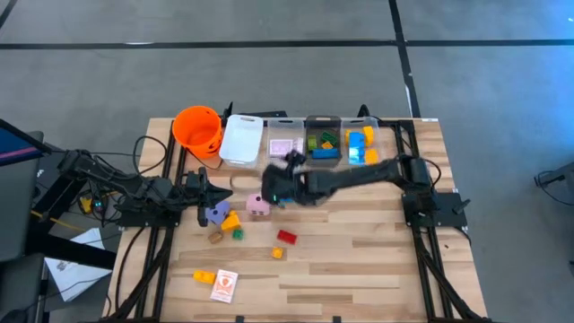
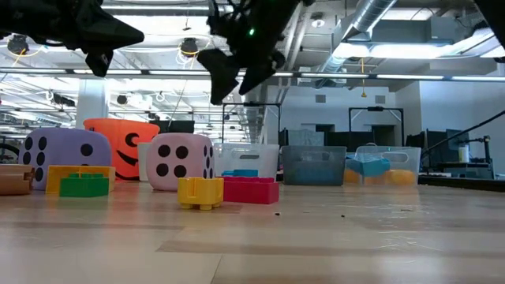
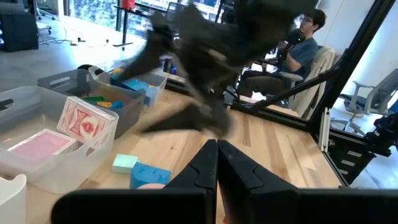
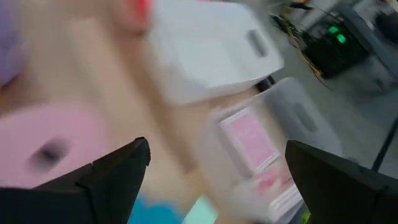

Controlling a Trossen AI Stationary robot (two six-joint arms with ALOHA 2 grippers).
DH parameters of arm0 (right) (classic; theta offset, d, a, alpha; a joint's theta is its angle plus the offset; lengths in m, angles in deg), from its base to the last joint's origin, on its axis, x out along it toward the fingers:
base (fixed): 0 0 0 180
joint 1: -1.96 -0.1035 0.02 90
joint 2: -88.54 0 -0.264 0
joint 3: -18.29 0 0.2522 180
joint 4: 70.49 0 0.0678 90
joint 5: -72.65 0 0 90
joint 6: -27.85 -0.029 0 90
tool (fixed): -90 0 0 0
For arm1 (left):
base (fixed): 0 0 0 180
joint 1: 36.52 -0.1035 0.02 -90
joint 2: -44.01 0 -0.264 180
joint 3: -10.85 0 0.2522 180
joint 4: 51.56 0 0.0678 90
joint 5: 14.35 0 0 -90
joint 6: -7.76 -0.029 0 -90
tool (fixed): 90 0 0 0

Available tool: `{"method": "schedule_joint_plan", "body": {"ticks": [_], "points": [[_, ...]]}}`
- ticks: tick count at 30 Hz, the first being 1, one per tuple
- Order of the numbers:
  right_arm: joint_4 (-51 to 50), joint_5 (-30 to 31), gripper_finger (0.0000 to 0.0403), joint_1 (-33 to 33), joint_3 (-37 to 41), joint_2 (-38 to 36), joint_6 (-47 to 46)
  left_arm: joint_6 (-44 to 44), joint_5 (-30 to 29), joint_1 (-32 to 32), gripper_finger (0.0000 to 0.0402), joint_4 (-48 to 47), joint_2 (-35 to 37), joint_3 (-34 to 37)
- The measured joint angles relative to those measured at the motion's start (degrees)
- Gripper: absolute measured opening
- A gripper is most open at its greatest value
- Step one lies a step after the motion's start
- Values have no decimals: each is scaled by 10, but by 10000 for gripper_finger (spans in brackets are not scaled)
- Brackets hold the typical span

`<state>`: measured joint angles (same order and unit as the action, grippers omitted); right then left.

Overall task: Pick & Place Toys
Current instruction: Put the small red game piece into the black bin

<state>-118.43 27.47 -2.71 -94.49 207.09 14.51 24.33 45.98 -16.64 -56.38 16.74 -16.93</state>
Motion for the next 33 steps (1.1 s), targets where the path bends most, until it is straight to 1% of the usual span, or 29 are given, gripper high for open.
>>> {"method": "schedule_joint_plan", "body": {"ticks": [3, 9, 11, 14, 17, 19, 22, 28, 33], "points": [[-55, 1, 373, -50, 0, 0, -2, 0, 0, 0, 0, 0, 0, 0], [-155, -9, 373, -125, 0, 0, -123, 0, 0, 0, 0, 0, 0, 0], [-160, -44, 373, -141, 0, 0, -141, 0, 0, 0, 0, 0, 0, 0], [-153, -152, 373, -156, 0, 0, -147, 0, 0, 0, 0, 1, 0, 0], [-141, -258, 373, -157, 0, 4, -151, 2, 0, 0, 0, 6, 0, 0], [-126, -302, 373, -150, -1, 12, -151, 2, 0, 0, 0, 11, 0, 0], [-110, -313, 373, -137, -2, 26, -152, 2, 0, 0, 0, 17, 0, 0], [-136, -317, 373, -115, 0, 55, -153, 2, 0, 0, 0, 22, -3, 0], [-134, -345, 373, -98, 0, 81, -165, 2, 0, 0, 0, 25, -2, 0]]}}
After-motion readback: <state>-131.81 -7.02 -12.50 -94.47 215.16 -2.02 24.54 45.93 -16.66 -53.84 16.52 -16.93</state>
